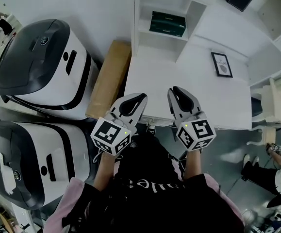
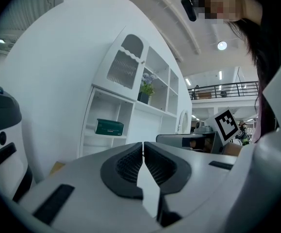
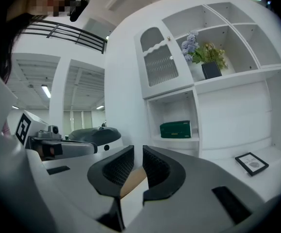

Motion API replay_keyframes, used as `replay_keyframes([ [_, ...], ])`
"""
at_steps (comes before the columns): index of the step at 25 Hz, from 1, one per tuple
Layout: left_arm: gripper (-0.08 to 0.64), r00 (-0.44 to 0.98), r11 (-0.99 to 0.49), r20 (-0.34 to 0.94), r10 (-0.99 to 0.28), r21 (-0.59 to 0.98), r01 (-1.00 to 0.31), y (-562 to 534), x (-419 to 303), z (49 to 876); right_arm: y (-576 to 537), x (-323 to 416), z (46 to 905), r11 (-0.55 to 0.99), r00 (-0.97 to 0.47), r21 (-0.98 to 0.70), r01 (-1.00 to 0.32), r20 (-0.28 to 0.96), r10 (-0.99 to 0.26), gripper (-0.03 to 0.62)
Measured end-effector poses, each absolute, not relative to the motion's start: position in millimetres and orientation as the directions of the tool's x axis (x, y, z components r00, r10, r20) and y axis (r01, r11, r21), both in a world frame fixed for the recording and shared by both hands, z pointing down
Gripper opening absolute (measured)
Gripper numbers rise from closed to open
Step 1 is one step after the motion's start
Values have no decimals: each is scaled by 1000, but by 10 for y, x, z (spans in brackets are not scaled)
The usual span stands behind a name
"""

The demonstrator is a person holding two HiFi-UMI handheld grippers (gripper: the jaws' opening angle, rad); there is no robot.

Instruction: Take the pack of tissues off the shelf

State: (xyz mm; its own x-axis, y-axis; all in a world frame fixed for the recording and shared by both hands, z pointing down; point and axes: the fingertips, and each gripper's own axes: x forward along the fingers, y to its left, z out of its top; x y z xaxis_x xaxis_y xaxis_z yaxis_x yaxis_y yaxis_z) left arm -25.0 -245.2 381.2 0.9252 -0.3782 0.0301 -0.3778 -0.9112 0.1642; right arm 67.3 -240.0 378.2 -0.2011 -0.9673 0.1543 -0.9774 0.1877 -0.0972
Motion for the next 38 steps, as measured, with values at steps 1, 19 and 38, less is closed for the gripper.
replay_keyframes([
  [1, 21, 925, -912, 33, -378, 161, -378, -2521, -196, 3812, -2474, 731, 3787, 187, -201, -98, -977, 154, -967, 66],
  [19, 21, 918, -917, 38, -395, 45, -397, -3788, 787, 3725, -3764, 1823, 3898, 188, -198, -68, -980, 195, -961, 67],
  [38, 130, 863, -881, 191, -468, -19, -473, -5204, 1324, 4010, -4710, 2538, 4015, 170, -161, 19, -985, 222, -962, 186],
])
